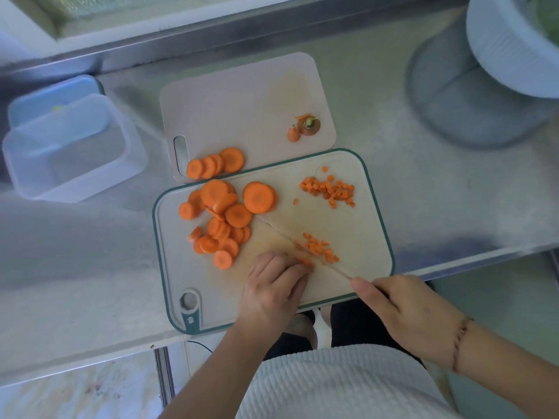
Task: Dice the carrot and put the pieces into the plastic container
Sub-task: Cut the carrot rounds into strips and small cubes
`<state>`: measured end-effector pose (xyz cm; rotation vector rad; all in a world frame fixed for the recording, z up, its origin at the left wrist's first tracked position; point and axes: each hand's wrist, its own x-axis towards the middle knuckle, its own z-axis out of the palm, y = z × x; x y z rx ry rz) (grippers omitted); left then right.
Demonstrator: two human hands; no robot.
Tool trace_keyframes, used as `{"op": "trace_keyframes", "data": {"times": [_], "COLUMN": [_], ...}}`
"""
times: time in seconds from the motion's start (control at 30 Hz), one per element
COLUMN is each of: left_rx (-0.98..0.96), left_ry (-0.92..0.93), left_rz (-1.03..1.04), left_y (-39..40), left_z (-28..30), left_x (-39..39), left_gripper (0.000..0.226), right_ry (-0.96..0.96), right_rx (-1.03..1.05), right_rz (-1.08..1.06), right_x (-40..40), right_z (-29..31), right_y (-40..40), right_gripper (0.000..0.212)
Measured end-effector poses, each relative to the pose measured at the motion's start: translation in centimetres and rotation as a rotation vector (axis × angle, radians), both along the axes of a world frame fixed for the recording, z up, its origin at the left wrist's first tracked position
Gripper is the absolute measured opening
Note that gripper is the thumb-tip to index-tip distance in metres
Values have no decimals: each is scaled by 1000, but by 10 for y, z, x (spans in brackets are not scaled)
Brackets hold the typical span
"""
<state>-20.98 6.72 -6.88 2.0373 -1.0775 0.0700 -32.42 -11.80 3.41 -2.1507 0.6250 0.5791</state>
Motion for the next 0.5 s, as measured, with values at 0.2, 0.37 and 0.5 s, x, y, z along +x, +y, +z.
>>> {"op": "trace_keyframes", "data": {"times": [0.2,0.37,0.5], "left_rx": [-41,-55,-59], "left_ry": [-13,10,5], "left_rz": [-15,18,7], "left_y": [1,1,1], "left_z": [-1,-1,-2], "left_x": [1,1,2], "left_gripper": [28,36,34], "right_ry": [9,37,92], "right_rx": [-1,15,76], "right_rz": [8,6,2], "right_x": [-20,-18,-9], "right_z": [6,4,5], "right_y": [2,3,6], "right_gripper": [69,64,59]}}
